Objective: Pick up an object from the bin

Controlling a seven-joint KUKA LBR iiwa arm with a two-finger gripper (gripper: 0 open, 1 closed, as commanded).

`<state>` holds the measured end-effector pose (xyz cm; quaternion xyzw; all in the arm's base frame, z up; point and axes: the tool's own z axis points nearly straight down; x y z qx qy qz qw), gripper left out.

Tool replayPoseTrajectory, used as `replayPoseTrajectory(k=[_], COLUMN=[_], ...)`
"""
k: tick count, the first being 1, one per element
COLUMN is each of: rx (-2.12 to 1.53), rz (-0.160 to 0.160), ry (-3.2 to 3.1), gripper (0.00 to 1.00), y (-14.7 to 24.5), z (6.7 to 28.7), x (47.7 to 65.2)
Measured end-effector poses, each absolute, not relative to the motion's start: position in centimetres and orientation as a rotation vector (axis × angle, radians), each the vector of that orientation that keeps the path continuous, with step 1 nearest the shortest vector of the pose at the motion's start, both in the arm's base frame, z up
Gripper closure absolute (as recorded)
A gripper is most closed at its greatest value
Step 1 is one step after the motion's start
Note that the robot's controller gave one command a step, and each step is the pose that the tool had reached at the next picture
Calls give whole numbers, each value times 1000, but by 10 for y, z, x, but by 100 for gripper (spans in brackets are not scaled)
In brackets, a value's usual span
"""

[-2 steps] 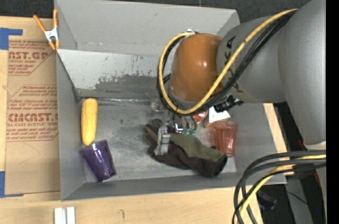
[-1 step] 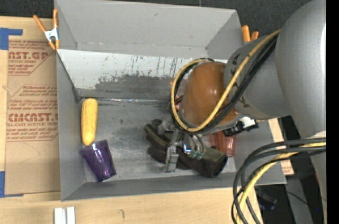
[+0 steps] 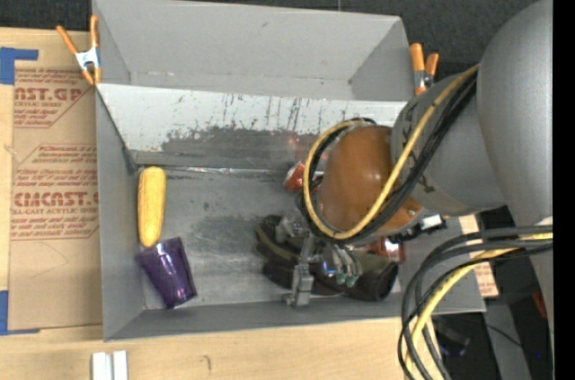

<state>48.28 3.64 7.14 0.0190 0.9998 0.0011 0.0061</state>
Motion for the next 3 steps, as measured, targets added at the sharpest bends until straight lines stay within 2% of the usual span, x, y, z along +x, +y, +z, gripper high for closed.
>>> replayPoseTrajectory(k=[1, 2, 3], rx=[258, 144, 226], rz=[4, 3, 5], ry=[3125, 3127, 3125], gripper=[0, 0, 100], y=[39, 39, 39], z=[71, 71, 71], x=[484, 485, 484])
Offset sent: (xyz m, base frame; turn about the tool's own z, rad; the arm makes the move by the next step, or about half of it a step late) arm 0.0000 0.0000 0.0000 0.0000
